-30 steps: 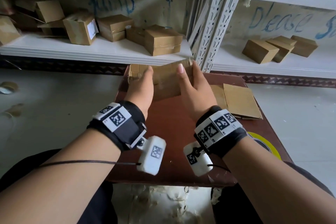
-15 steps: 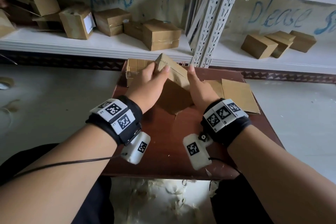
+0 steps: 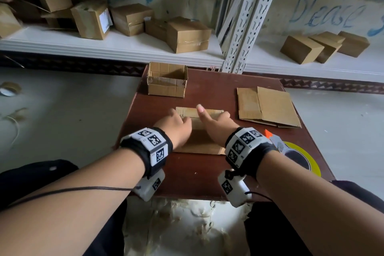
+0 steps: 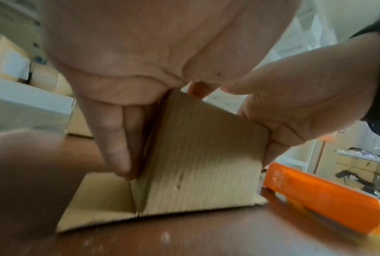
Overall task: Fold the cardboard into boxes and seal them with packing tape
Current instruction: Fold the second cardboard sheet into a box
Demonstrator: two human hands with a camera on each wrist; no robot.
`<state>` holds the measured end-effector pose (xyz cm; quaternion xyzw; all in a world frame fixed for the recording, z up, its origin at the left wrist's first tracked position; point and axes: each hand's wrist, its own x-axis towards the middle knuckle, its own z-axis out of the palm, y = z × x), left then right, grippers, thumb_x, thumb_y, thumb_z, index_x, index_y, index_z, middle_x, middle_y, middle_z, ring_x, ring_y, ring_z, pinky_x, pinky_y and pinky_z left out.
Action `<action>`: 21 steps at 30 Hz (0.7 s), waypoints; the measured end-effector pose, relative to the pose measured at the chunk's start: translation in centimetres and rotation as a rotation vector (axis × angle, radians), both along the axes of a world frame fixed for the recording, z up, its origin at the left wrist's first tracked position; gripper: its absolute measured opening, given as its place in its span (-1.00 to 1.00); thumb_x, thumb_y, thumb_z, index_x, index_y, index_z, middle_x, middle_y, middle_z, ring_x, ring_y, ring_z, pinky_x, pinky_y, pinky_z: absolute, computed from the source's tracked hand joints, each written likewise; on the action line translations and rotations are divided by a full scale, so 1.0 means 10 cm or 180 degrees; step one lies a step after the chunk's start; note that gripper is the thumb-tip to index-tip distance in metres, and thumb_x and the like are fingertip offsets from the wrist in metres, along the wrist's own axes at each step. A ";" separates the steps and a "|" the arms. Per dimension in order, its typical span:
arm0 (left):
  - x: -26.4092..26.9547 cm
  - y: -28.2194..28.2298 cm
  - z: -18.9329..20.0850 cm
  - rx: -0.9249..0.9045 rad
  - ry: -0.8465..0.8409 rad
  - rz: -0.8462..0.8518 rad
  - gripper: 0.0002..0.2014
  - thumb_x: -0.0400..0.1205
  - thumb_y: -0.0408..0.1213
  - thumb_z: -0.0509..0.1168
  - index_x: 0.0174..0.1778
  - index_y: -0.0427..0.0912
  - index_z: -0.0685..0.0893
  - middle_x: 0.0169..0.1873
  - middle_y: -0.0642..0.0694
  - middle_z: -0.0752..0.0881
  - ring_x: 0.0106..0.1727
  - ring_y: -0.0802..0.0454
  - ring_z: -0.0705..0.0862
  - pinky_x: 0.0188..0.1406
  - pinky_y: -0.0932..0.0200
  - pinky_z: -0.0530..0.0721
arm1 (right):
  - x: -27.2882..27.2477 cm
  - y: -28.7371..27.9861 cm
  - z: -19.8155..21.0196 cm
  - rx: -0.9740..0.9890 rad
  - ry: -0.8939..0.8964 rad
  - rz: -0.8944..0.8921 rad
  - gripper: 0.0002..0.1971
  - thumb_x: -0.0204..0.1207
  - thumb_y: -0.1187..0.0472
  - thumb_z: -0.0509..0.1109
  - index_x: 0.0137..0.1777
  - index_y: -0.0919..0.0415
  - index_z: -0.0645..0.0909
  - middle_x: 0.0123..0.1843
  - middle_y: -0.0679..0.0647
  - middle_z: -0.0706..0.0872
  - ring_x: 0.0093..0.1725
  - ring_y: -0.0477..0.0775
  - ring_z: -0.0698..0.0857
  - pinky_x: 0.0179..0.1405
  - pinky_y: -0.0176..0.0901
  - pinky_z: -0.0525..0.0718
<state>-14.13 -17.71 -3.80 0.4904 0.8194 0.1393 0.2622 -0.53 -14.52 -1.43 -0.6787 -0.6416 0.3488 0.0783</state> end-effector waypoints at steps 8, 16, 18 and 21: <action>0.01 0.01 -0.13 0.0046 0.0519 0.0111 -0.23 0.70 0.44 -0.11 0.39 -0.25 0.40 0.13 -0.25 0.76 0.11 -0.26 0.76 -0.10 -0.04 0.59 | 0.04 0.07 -0.24 0.0359 -0.0180 -0.0049 -0.08 0.48 -0.65 0.08 0.38 0.23 0.26 0.31 0.24 0.71 0.20 0.32 0.76 0.15 0.12 0.66; 0.00 0.07 -0.18 0.0237 0.0562 0.0067 -0.45 0.84 0.17 -0.19 0.34 -0.21 0.44 0.13 -0.25 0.75 0.08 -0.28 0.73 -0.12 -0.08 0.54 | 0.04 0.18 -0.38 0.0668 -0.0542 0.0035 -0.67 0.81 0.10 0.10 0.46 0.27 0.32 0.30 0.24 0.70 0.23 0.31 0.73 -0.01 0.01 0.52; -0.07 0.09 -0.19 0.0295 0.0476 0.0092 -0.46 0.84 0.15 -0.19 0.32 -0.19 0.51 0.15 -0.23 0.74 0.09 -0.26 0.70 -0.07 -0.08 0.53 | 0.07 0.22 -0.36 0.0724 -0.0675 0.0136 -0.64 0.77 0.18 0.12 0.50 0.28 0.37 0.33 0.24 0.66 0.25 0.31 0.70 -0.03 0.00 0.48; -0.09 0.09 -0.17 0.0264 0.0583 0.0093 -0.44 0.83 0.16 -0.17 0.33 -0.19 0.54 0.16 -0.21 0.74 0.12 -0.25 0.71 -0.06 -0.06 0.55 | 0.09 0.24 -0.34 0.0551 -0.0426 0.0035 -0.71 0.79 0.12 0.06 0.41 0.24 0.34 0.23 0.28 0.73 0.14 0.34 0.73 0.00 0.05 0.59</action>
